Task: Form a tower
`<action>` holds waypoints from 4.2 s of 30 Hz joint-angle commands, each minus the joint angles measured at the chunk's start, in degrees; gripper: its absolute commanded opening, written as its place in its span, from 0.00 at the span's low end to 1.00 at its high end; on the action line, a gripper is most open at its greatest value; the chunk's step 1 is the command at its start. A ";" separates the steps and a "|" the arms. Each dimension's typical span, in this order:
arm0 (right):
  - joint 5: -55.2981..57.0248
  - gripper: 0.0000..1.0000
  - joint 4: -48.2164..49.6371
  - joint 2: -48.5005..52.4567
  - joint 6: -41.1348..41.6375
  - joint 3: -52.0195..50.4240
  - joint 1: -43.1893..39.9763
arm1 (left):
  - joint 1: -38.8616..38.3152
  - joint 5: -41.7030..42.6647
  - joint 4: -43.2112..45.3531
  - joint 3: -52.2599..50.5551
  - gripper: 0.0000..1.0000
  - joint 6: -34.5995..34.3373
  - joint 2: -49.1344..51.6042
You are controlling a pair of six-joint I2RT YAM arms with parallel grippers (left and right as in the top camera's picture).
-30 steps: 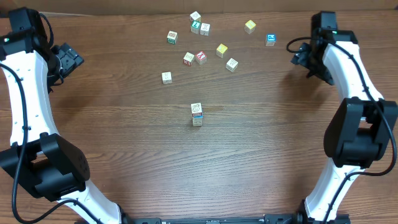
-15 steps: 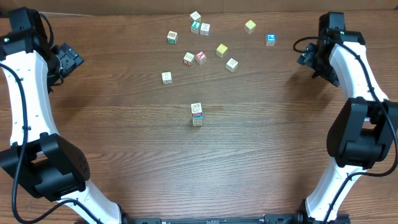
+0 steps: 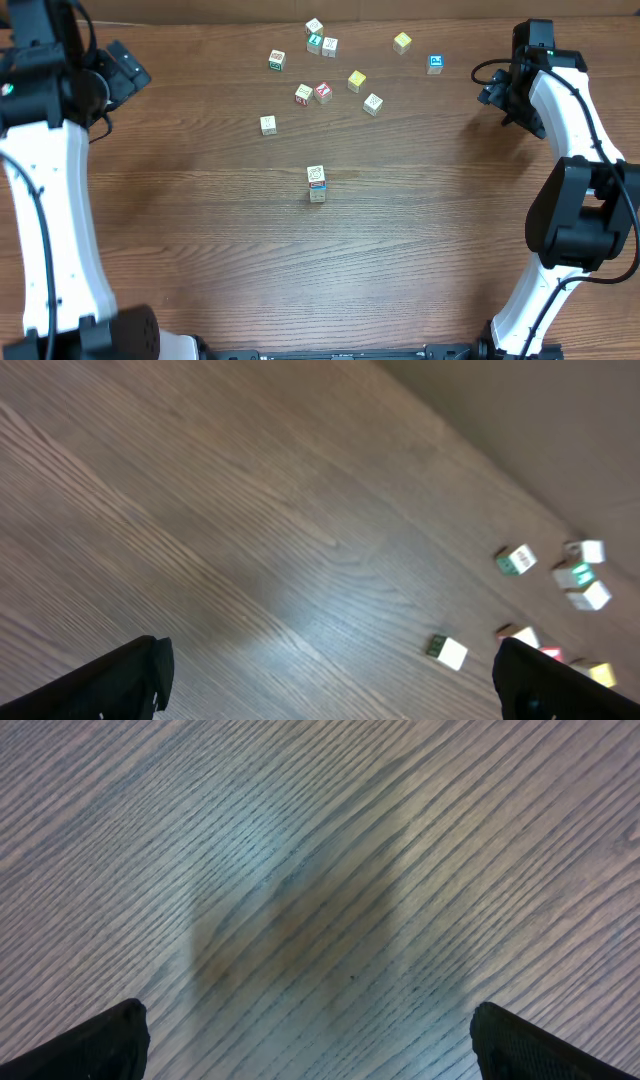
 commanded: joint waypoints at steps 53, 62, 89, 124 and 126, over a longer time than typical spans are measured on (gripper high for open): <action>-0.09 1.00 0.20 -0.72 -0.02 -0.04 -0.04 | -2.29 15.34 98.38 -103.21 0.99 9.94 -33.22; -0.09 1.00 0.17 -0.72 -0.02 -0.04 -0.04 | -2.32 15.56 97.33 -109.39 1.00 9.94 -40.00; -0.11 1.00 0.17 -0.72 -0.02 -0.04 -0.04 | -5.62 13.53 65.29 -109.53 1.00 22.53 -84.72; -0.09 1.00 0.17 -0.72 -0.02 -0.04 -0.04 | -12.07 1.97 64.98 -109.53 0.99 35.65 -93.81; -0.09 1.00 0.17 -0.72 -0.02 -0.04 -0.04 | -12.07 1.97 64.98 -109.53 0.99 35.65 -93.81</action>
